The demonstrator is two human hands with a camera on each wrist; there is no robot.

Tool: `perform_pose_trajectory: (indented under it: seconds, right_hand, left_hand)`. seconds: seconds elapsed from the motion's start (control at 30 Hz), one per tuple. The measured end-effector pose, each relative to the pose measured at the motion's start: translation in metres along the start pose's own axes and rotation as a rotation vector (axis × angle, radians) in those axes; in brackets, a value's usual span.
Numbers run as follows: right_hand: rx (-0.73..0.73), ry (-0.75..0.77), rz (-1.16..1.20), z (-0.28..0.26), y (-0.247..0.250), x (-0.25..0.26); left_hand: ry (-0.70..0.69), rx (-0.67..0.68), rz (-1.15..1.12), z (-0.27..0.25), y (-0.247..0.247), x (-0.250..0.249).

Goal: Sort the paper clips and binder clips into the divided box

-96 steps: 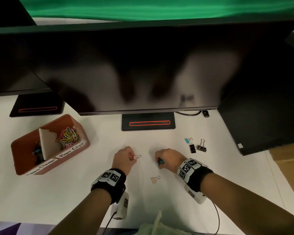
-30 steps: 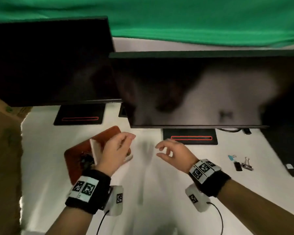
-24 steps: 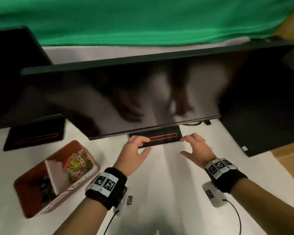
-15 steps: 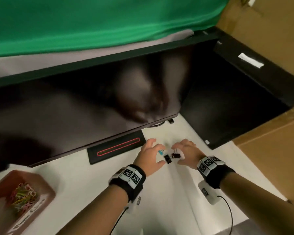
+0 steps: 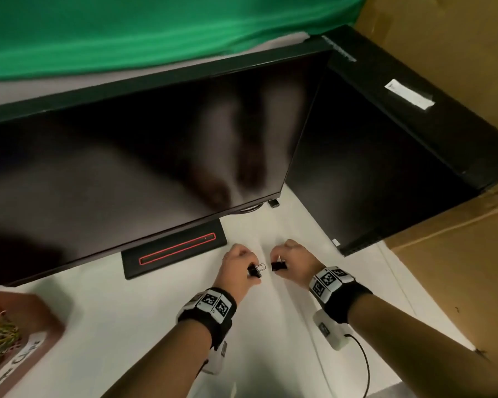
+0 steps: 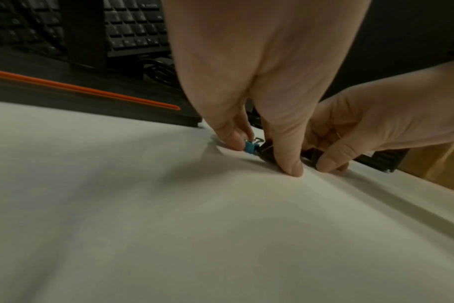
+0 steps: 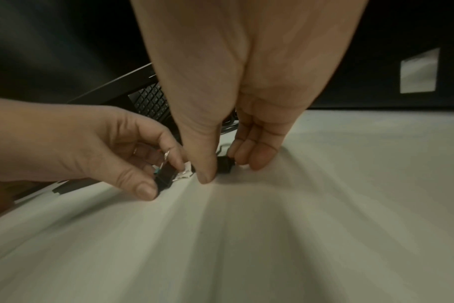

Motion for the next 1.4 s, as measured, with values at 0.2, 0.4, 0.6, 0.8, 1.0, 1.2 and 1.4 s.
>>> perform_pose_trajectory:
  seconds: [0.2, 0.4, 0.6, 0.8, 1.0, 1.2, 1.4]
  right_hand:
    - [0.047, 0.067, 0.009, -0.004, -0.016, 0.016]
    - [0.114, 0.121, -0.039, -0.008, -0.043, 0.04]
    - [0.163, 0.235, -0.06, -0.005, -0.069, 0.091]
    - [0.25, 0.321, -0.145, 0.002, -0.1, 0.167]
    - [0.206, 0.518, -0.134, 0.002, -0.119, 0.289]
    - [0.197, 0.816, -0.046, -0.014, -0.154, 0.454]
    - [0.278, 0.83, -0.127, -0.014, -0.213, 0.56]
  left_hand:
    - [0.094, 0.008, -0.076, -0.015, 0.009, 0.029]
    - [0.102, 0.032, 0.011, -0.046, 0.019, 0.047]
    - [0.189, 0.025, -0.021, -0.083, 0.031, 0.086]
    - [0.276, -0.024, -0.148, -0.136, 0.069, 0.138]
    - [0.291, -0.184, -0.284, -0.228, 0.17, 0.171]
    - [0.593, -0.548, -0.191, -0.355, 0.3, 0.252]
    - [0.683, -0.653, -0.461, -0.393, 0.321, 0.309]
Point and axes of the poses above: each hand's wrist, its own z-axis towards the middle knuckle, its own y-axis out of the back of the hand, x = y × z, the point moved 10 cm from there along z, towards the middle knuckle, and after that the axes turned 3 degrees about x, right-handed, at the moved point
